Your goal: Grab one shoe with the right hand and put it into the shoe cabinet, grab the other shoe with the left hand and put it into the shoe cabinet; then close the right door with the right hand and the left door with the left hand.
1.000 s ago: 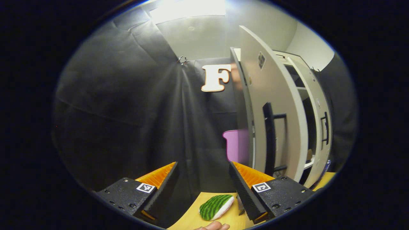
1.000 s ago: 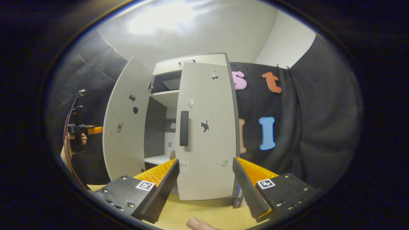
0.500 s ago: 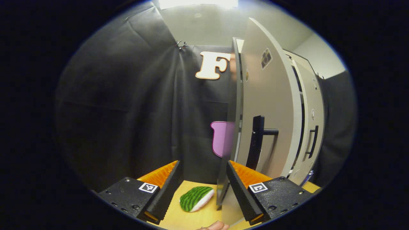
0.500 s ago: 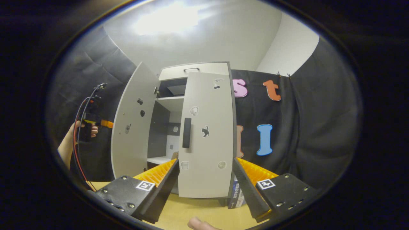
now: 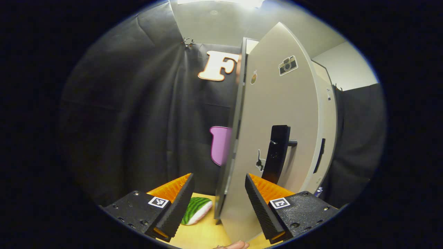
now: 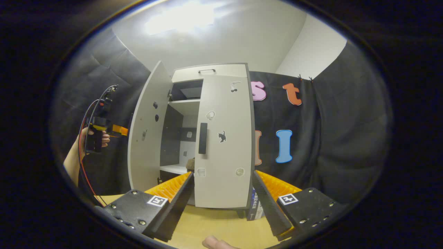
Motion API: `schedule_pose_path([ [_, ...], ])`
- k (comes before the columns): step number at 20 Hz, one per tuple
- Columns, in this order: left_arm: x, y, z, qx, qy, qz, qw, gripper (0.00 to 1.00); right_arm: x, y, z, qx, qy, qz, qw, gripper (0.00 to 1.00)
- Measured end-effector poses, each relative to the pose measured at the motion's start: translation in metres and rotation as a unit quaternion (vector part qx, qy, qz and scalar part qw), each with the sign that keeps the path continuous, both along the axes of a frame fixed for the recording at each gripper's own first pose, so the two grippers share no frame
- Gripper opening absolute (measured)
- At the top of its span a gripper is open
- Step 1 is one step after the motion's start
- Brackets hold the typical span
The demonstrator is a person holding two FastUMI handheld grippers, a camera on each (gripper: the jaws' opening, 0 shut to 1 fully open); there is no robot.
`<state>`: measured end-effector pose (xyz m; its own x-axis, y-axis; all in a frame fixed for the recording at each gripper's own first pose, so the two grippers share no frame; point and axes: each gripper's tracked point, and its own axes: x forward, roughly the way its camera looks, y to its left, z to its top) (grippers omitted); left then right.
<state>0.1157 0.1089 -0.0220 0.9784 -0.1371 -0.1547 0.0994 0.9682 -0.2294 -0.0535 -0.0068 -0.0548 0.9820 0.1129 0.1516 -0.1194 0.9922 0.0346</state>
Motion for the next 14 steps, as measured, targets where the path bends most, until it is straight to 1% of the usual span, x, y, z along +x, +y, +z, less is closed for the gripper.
schedule_pose_path([
  [1,0.003,-0.014,0.000,-0.007,0.001,-0.014,1.000,0.90,-0.001,-0.002,-0.003,-0.002,0.002,0.000,1.000,1.00],
  [3,0.010,-0.038,0.002,-0.014,0.000,-0.035,0.999,0.91,-0.004,-0.011,-0.006,-0.004,0.003,-0.007,1.000,1.00],
  [4,0.015,-0.050,0.002,-0.012,0.000,-0.046,0.999,0.96,-0.004,-0.015,-0.007,-0.001,0.004,-0.012,1.000,1.00],
  [5,0.018,-0.063,0.001,-0.010,0.001,-0.058,0.998,0.91,-0.001,-0.017,-0.010,0.003,0.009,-0.015,1.000,0.97],
  [6,0.019,-0.080,-0.001,-0.010,0.004,-0.072,0.997,0.85,0.000,-0.018,-0.013,0.010,0.014,-0.016,1.000,1.00],
  [7,0.017,-0.098,-0.003,-0.008,0.007,-0.091,0.996,0.91,0.002,-0.018,-0.015,0.018,0.018,-0.015,1.000,1.00],
  [8,0.010,-0.113,-0.008,-0.004,0.016,-0.099,0.995,0.91,0.005,-0.018,-0.017,0.023,0.020,-0.014,0.999,1.00],
  [9,0.005,-0.123,-0.010,0.001,0.018,-0.094,0.995,0.91,0.006,-0.022,-0.018,0.024,0.023,-0.019,0.999,1.00],
  [12,-0.010,-0.139,0.002,0.021,-0.008,-0.096,0.995,0.92,0.005,-0.023,-0.017,0.022,0.031,-0.033,0.999,1.00],
  [13,-0.018,-0.144,0.007,0.027,-0.017,-0.098,0.995,0.87,0.007,-0.024,-0.017,0.024,0.032,-0.038,0.998,1.00],
  [14,-0.028,-0.152,0.010,0.034,-0.024,-0.099,0.994,0.92,0.008,-0.024,-0.015,0.023,0.032,-0.042,0.998,1.00],
])
